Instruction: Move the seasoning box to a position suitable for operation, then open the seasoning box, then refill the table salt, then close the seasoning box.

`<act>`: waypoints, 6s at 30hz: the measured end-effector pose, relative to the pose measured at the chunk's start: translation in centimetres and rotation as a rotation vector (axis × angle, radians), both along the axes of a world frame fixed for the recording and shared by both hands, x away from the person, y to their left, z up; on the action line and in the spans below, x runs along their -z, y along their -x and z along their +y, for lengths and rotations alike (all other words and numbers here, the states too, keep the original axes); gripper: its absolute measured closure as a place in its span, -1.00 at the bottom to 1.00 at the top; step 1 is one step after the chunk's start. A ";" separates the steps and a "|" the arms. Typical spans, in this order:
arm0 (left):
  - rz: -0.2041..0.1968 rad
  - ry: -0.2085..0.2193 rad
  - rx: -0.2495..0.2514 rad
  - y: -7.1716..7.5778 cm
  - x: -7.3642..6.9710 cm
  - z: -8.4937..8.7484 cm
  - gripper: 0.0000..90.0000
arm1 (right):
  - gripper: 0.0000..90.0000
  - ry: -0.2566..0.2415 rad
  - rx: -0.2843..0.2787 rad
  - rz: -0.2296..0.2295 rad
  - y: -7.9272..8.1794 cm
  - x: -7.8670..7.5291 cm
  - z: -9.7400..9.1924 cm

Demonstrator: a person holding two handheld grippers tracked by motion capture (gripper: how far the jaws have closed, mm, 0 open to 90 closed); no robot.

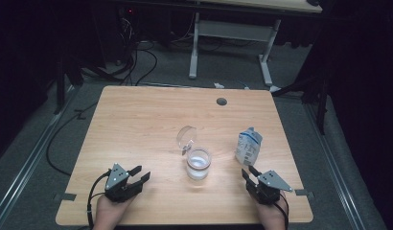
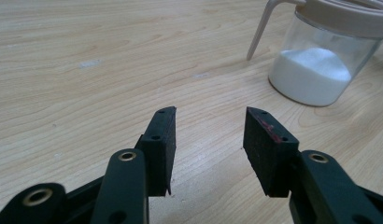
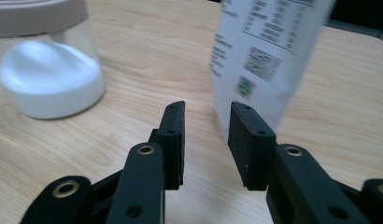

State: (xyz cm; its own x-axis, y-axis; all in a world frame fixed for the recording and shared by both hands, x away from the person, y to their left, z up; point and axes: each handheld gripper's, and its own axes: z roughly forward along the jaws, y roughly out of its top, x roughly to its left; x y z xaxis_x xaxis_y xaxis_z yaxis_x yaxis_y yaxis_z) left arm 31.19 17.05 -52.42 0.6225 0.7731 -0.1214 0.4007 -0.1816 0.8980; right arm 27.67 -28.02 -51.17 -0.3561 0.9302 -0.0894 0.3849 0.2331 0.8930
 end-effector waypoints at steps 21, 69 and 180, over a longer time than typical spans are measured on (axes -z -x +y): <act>0.012 0.008 -0.006 -1.4 -0.6 -2.9 0.33 | 0.72 0.004 -0.104 0.026 -3.5 -1.0 5.0; -0.035 0.085 0.069 -5.9 -6.2 -10.6 0.97 | 1.00 0.057 -0.227 0.061 -2.8 -0.7 8.8; 0.015 -0.043 -0.113 -1.0 0.1 0.9 0.36 | 0.99 0.070 -0.335 0.006 -0.9 -2.2 11.8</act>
State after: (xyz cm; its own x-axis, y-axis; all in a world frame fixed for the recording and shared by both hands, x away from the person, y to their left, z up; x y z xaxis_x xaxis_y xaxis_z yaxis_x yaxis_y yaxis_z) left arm 32.19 17.96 -52.47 0.5298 0.8428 -0.0950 0.4339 -0.1731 0.8842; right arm 28.58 -16.20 -49.01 -0.6415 0.7531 -0.1460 0.2817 0.4083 0.8683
